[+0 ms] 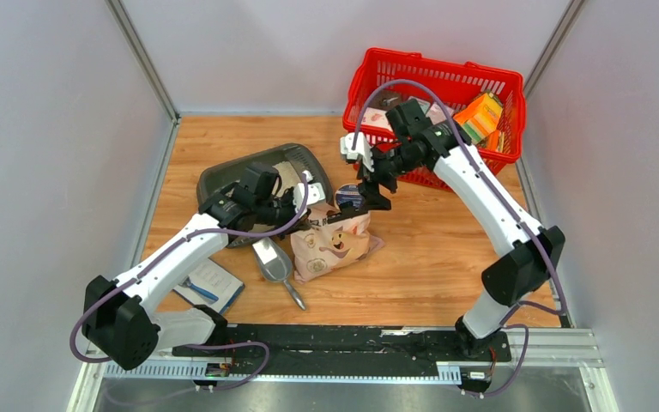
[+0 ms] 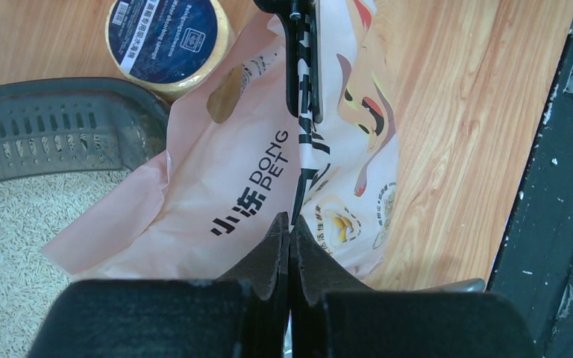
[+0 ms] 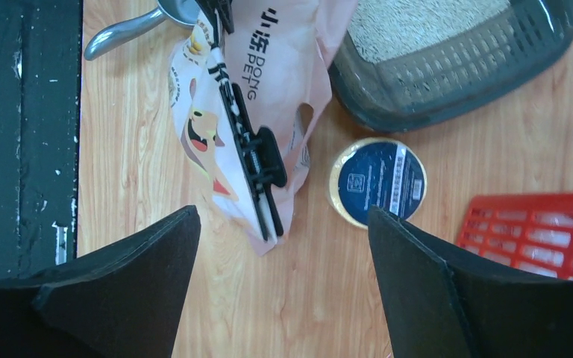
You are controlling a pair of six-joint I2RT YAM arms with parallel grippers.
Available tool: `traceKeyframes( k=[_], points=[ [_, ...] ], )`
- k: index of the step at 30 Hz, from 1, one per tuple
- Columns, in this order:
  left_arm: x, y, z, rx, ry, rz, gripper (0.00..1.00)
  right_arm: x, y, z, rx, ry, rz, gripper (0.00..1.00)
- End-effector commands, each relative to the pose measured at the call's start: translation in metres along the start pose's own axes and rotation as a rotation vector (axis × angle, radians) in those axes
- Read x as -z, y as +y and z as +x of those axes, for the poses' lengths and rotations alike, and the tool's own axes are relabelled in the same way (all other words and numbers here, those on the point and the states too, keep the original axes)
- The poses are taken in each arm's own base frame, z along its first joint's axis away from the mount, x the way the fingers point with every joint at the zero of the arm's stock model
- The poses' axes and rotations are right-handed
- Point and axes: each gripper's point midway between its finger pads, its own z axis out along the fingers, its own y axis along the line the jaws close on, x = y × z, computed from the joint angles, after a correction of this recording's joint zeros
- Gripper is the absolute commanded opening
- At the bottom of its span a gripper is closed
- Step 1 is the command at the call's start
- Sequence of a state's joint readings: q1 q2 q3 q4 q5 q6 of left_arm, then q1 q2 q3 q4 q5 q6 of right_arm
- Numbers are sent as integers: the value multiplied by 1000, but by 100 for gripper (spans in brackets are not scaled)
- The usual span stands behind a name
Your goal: Fill the litter box with clean litter
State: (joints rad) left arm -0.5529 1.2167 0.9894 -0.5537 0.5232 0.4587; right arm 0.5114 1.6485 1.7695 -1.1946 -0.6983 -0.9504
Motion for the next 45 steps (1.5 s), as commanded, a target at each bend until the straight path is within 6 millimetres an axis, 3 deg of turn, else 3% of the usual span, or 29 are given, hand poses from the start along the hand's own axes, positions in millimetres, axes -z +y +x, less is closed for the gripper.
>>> traceKeyframes(
  k=[1,5,8,14,18,21,25,26,27,28,30,36,45],
  points=[
    [11,17,-22,-29,-72,-93,0,-15,8,-13,111,-13,-105,85],
    [12,17,-23,-33,-78,-97,0,-30,8,-8,89,4,-174,81],
    [11,18,-21,-27,-76,-105,0,-35,12,-4,58,17,-224,72],
    [10,18,-20,-26,-74,-105,0,-37,19,1,5,32,-270,42],
    [9,19,-21,-17,-80,-105,0,-37,23,4,-25,45,-289,11],
    [8,20,-21,-15,-81,-107,0,-32,21,3,-53,53,-283,0],
    [7,18,-20,-10,-78,-101,0,-17,12,-6,-90,10,-225,3],
    [8,18,-20,-13,-81,-98,0,-13,12,-7,-84,9,-209,11],
    [8,18,-20,-14,-82,-97,0,-14,13,-4,-88,16,-209,38],
    [8,18,-20,-14,-82,-97,0,-14,15,-1,-91,24,-209,49],
    [8,18,-22,-16,-88,-97,0,-16,19,4,-103,32,-221,60],
    [8,16,-23,-20,-91,-92,0,-31,15,13,-151,44,-259,66],
    [10,16,-19,-30,-82,-98,0,-46,15,10,-241,21,-339,61]
  ],
)
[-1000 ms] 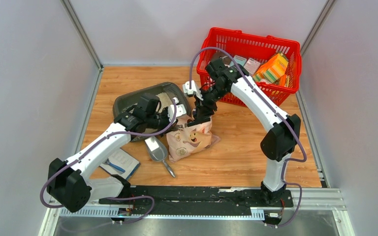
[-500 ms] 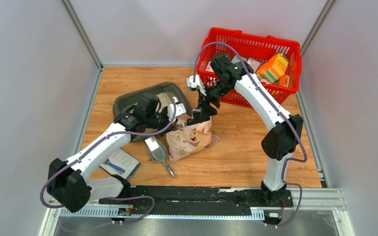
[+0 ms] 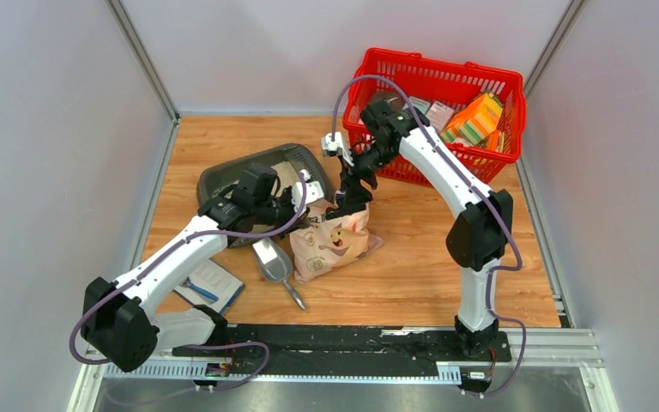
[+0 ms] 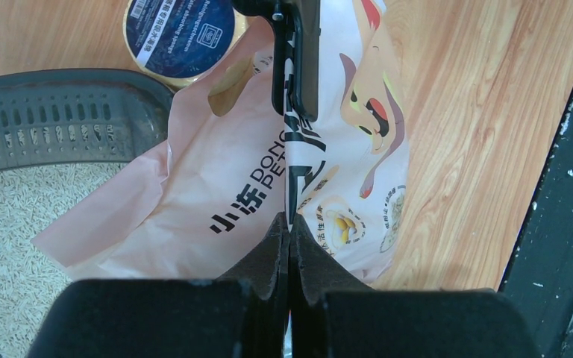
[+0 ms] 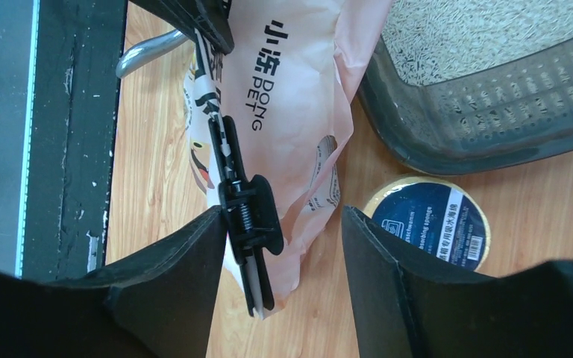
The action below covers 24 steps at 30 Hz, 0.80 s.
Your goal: Fill the litter box with clean litter
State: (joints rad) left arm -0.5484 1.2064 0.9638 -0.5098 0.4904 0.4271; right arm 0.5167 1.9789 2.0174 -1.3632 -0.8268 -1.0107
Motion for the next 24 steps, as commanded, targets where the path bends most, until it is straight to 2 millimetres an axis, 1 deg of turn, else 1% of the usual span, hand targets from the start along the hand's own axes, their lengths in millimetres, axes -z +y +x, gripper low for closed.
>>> traceKeyframes(
  k=[1,2,3,4,5,6,7,8,10,11,13,14,15,17,18,19,20,22,23,24],
  points=[
    [10,9,-22,-49,-79,-54,0,3,34,2,-137,16,-114,61],
    [10,10,-23,-49,-80,-53,0,2,36,4,-146,23,-121,59],
    [9,9,-23,-46,-80,-51,0,2,37,5,-145,28,-123,54],
    [10,9,-23,-49,-82,-50,0,2,37,7,-148,31,-123,51],
    [9,10,-23,-47,-81,-49,0,1,38,8,-154,34,-127,45],
    [9,10,-23,-46,-81,-49,0,1,38,8,-156,33,-130,40],
    [8,10,-24,-45,-82,-50,0,1,39,7,-154,28,-132,34],
    [8,10,-24,-42,-83,-48,0,2,40,6,-149,26,-131,20],
    [8,10,-24,-42,-83,-48,0,7,41,-1,-127,8,-122,8],
    [8,11,-24,-39,-81,-49,0,13,43,-8,-104,-7,-107,0],
    [8,10,-24,-36,-82,-50,0,24,44,-17,-70,-29,-76,0],
    [7,11,-23,-31,-78,-52,0,34,48,-25,-39,-41,-49,0],
    [8,11,-23,-29,-77,-55,0,43,47,-27,-27,-46,-15,0],
    [7,11,-22,-27,-76,-53,0,54,46,-27,-36,-60,35,0],
    [7,10,-20,-26,-74,-54,0,70,49,-30,-20,-78,81,0],
    [6,11,-20,-22,-77,-55,0,72,51,-23,-41,-68,90,0],
    [5,10,-20,-18,-78,-50,0,79,50,-19,-46,-69,115,0],
    [5,9,-21,-14,-79,-47,0,92,56,-12,-56,-59,155,0],
    [4,9,-20,-12,-77,-42,0,95,56,2,-104,-50,164,0],
    [5,9,-21,-13,-76,-44,0,103,63,5,-117,-55,185,0]
  ],
)
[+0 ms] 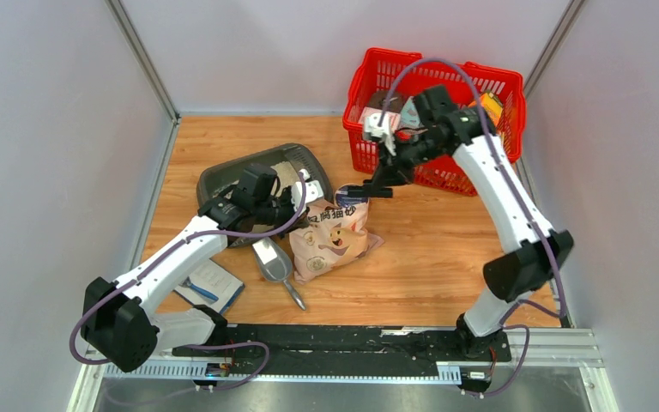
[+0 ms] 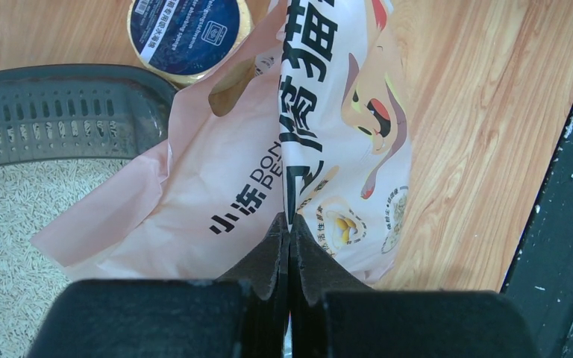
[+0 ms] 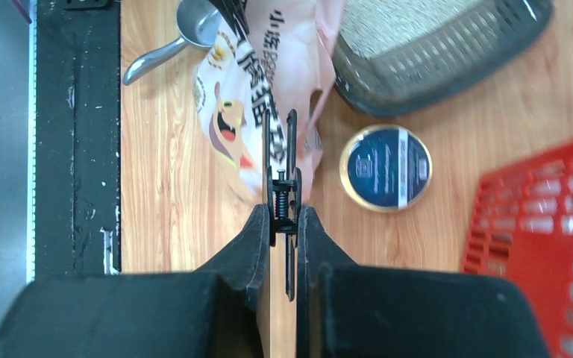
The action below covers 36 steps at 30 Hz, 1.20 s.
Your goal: Fill the litter box with clean litter
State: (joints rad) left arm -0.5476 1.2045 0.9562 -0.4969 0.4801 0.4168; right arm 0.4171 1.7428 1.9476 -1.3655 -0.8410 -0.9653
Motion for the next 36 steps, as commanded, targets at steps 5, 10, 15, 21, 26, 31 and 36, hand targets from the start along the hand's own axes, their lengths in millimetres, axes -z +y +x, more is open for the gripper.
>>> traceKeyframes(
  k=[5,10,15,21,26,31,36],
  points=[
    [5,6,-22,-22,-74,-20,0,50,49,88,-293,111,71,0],
    [3,2,-21,-15,-74,4,1,30,87,180,-488,285,9,0],
    [2,-1,-21,-17,-71,26,1,16,100,209,-589,252,14,0],
    [2,-4,-18,-23,-64,41,2,-2,100,261,-709,300,107,0],
    [3,-12,-23,-20,-85,84,5,-12,87,298,-724,376,171,22],
    [12,-19,-47,40,-135,125,42,4,65,278,-718,359,262,57],
    [41,18,-94,141,-224,-52,54,22,65,210,-709,183,237,89]
  ],
)
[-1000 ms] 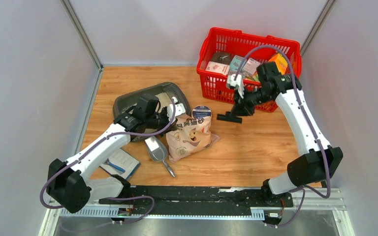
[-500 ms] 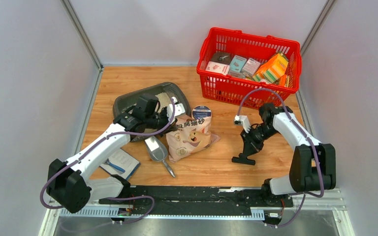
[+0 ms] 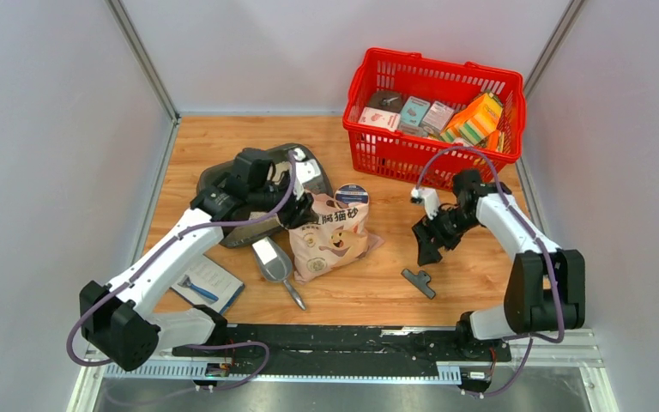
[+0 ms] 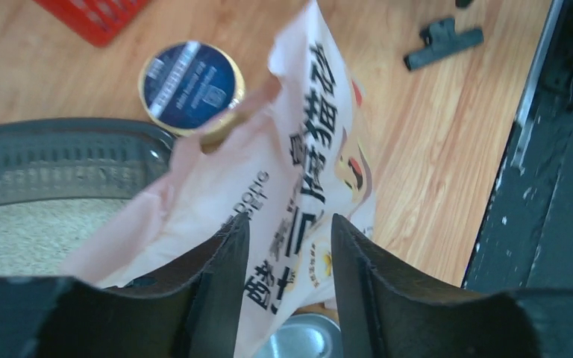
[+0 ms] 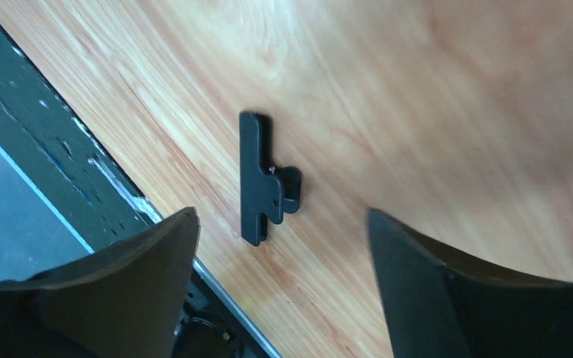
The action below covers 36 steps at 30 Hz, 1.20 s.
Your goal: Fill the litter box with clean litter
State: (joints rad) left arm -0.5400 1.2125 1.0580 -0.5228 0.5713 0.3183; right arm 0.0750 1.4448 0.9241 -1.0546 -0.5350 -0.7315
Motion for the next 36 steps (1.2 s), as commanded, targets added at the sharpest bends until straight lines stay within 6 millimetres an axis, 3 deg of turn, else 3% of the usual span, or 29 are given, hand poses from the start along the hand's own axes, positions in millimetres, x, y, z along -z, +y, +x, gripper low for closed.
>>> traceKeyframes(
  k=[1,3,5,8,13,15,17,22,24,28,29,31,36],
  points=[
    [28,27,-62,88,-149,-136,56,53,28,-59,35,-218,-13,100],
    [40,51,-68,167,-169,-217,59,67,42,-78,30,-275,-12,100],
    [45,80,-59,241,-147,-311,64,87,49,-105,8,-354,4,100],
    [39,93,-39,333,-100,-286,66,113,60,-135,40,-475,-3,100],
    [17,80,-8,409,25,-116,65,137,63,-158,63,-512,11,100],
    [13,63,-8,429,38,-2,65,150,59,-169,88,-539,56,100],
    [7,61,-3,455,55,22,64,156,57,-177,116,-564,75,100],
    [5,60,-4,429,57,65,42,155,58,-183,135,-580,50,100],
    [7,52,-9,417,51,109,41,153,58,-185,135,-576,38,100],
    [11,68,0,411,80,-13,67,155,59,-192,153,-583,39,100],
    [11,79,8,411,97,-86,68,157,59,-194,159,-585,40,100],
    [14,82,12,398,105,-116,71,156,60,-194,160,-575,33,100],
    [4,65,24,467,148,-2,68,155,64,-198,197,-556,28,100]
  ],
)
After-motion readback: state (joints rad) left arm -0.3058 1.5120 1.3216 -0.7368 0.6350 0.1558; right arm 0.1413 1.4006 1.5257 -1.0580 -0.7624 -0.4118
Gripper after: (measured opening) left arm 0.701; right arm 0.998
